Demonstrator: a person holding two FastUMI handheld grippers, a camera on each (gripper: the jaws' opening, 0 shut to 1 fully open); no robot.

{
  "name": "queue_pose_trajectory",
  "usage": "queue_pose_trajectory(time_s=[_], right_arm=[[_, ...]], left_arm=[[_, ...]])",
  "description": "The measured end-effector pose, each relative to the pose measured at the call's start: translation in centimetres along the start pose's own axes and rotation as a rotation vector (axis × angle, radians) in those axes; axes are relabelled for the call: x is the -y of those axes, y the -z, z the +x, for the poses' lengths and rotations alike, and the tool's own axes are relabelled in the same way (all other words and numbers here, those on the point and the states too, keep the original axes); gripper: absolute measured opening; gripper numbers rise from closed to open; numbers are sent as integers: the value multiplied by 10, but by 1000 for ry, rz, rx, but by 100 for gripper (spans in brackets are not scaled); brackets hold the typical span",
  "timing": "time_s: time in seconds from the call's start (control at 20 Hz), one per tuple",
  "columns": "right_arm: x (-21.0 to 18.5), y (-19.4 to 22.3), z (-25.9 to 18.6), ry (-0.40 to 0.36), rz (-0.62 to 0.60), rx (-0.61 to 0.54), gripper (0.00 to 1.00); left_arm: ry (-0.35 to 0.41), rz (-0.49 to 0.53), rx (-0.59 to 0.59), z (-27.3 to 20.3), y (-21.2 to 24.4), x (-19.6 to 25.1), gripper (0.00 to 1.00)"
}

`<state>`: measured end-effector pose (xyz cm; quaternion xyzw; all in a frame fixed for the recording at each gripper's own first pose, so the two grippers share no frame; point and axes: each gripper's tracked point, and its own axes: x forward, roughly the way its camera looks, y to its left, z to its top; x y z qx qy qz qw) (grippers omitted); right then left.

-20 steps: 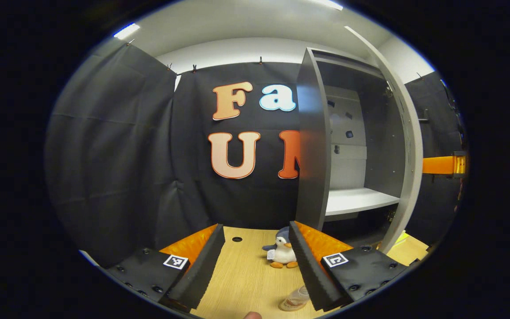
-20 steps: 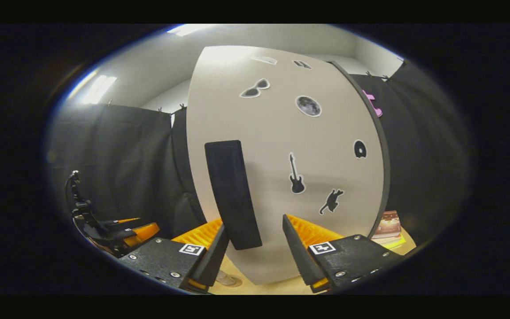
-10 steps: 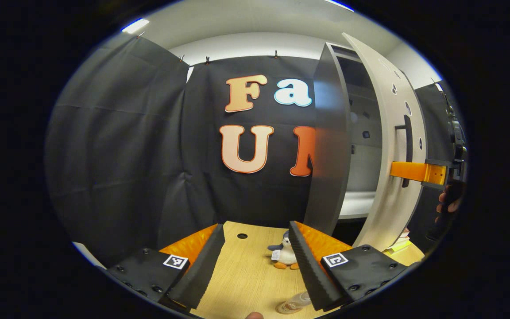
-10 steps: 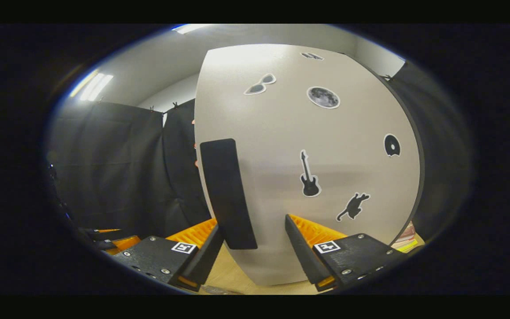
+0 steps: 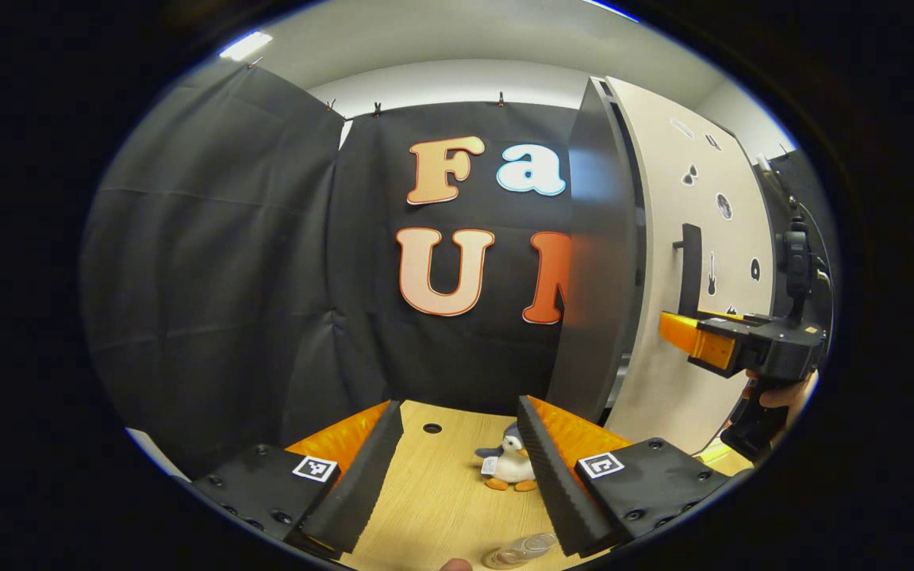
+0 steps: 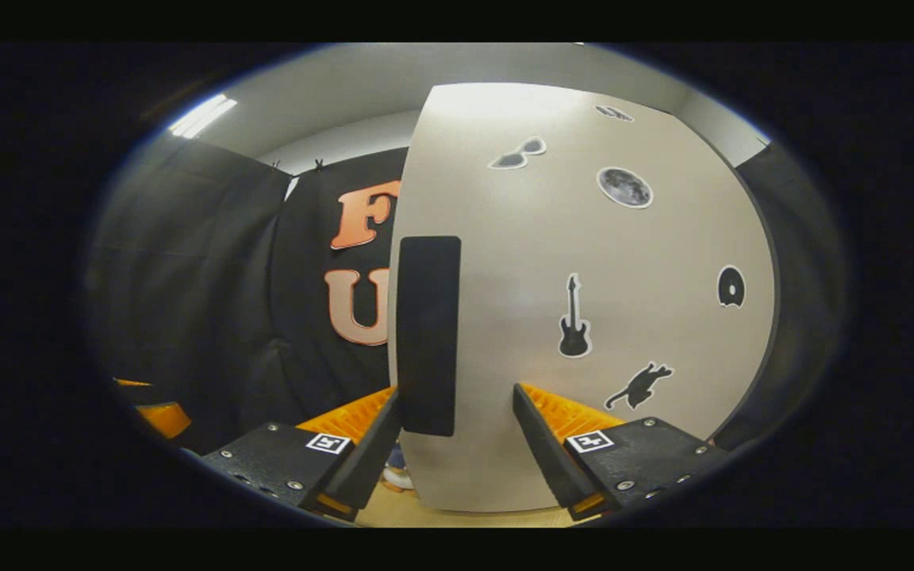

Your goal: Open the cabinet door with the right hand, grasp the bottle in the cabinet with the left hand and place it on the coaster, then close the cabinet door with the right hand.

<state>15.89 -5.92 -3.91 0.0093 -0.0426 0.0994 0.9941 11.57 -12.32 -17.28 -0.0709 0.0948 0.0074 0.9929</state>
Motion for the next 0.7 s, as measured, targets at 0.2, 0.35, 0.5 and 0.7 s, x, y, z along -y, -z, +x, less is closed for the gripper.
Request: queue_pose_trajectory(time_s=[0.2,0.35,0.5,0.7], right_arm=[[1,1,6,25,-6,8,85],[2,0,5,44,0,4,85],[3,2,12,66,-9,-7,85],[1,1,11,51,51,-16,86]], left_arm=[[-18,11,-18,3,6,1,95],[-28,-8,-29,1,10,0,95],[-41,-27,-36,0,10,-4,95],[-39,-36,-35,-2,9,-5,95]])
